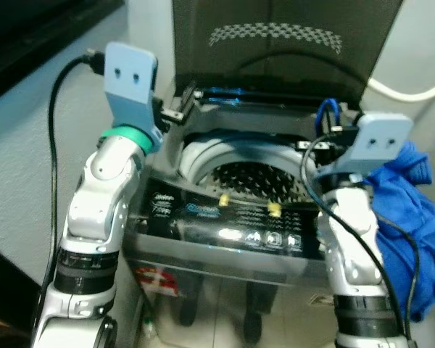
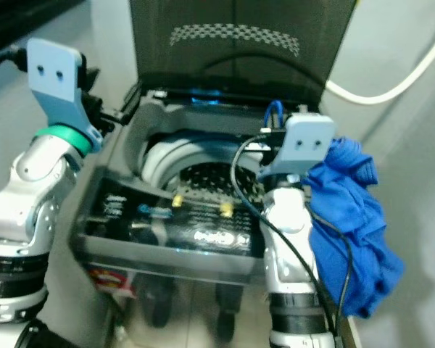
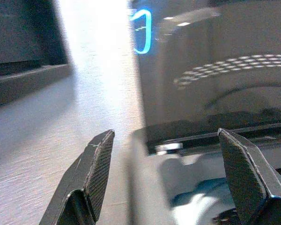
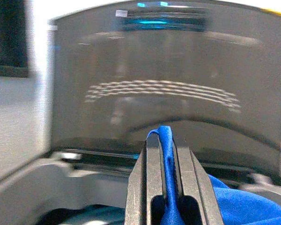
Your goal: Clothes washing
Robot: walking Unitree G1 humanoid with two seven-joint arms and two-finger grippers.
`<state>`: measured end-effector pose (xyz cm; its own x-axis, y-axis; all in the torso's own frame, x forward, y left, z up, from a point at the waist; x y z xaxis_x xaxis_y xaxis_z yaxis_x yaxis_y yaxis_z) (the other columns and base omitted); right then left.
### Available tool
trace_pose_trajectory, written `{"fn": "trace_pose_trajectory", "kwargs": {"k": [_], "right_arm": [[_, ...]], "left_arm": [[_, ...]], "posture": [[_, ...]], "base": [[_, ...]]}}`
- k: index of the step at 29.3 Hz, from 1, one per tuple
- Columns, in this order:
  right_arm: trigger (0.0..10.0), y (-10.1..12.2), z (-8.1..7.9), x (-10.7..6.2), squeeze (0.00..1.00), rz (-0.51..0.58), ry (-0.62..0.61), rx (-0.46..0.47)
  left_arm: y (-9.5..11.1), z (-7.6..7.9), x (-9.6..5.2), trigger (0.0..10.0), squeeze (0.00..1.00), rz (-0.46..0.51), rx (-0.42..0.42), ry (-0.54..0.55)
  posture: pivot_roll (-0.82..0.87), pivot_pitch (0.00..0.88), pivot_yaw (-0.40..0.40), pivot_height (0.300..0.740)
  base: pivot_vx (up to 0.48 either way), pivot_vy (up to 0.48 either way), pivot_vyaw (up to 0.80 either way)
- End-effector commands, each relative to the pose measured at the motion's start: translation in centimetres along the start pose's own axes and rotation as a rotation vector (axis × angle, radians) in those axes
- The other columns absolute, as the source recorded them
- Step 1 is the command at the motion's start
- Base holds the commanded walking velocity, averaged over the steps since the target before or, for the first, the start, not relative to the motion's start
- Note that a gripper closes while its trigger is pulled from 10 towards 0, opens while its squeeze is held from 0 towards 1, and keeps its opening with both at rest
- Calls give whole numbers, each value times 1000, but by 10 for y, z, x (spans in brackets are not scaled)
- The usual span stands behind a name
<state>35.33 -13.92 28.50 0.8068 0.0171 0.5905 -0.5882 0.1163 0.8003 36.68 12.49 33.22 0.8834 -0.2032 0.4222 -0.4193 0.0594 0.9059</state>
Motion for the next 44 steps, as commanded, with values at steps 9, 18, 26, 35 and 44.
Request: {"fn": "trace_pose_trajectory", "kwargs": {"k": [9, 18, 26, 35, 44], "right_arm": [[10000, 8, -6, 6, 0, 40, 31, -23], [10000, 76, -11, 57, 0, 278, 52, 10], [10000, 153, -54, 84, 0, 458, 386, 167], [10000, 154, -82, 103, 0, 407, 445, 280], [10000, 93, -49, 88, 0, 249, 415, 229]], "left_arm": [[15, 42, -3, 10000, 0, 75, -48, -301], [14, 92, -27, 10000, 0, 33, -106, -704], [-5, 110, -43, 10000, 0, -64, -237, -865], [-27, 117, -31, 10000, 0, -92, -263, -782], [-65, -9, 27, 10000, 0, -198, -38, -210]], "posture": [[126, 0, 66, 740], [89, 0, 107, 740], [32, 0, 135, 740], [53, 0, 85, 740], [44, 0, 88, 740]], "base": [[0, 0, 0], [0, 0, 0], [0, 0, 0], [0, 0, 0], [0, 0, 0]]}}
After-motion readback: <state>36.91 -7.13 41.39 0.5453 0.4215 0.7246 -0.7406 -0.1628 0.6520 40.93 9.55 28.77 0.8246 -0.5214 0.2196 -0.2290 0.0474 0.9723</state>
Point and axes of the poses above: a point about 5 cm out from each wrist's last joint towards the gripper, its own x axis pointing out of the wrist towards the gripper, its own y axis along the axis of the wrist's last joint, z = x × y, the point moved 4 cm from there along x, pointing out of the wrist towards the gripper, and after that the axes turned 6 degrees about -x, right-handed, at the moved point
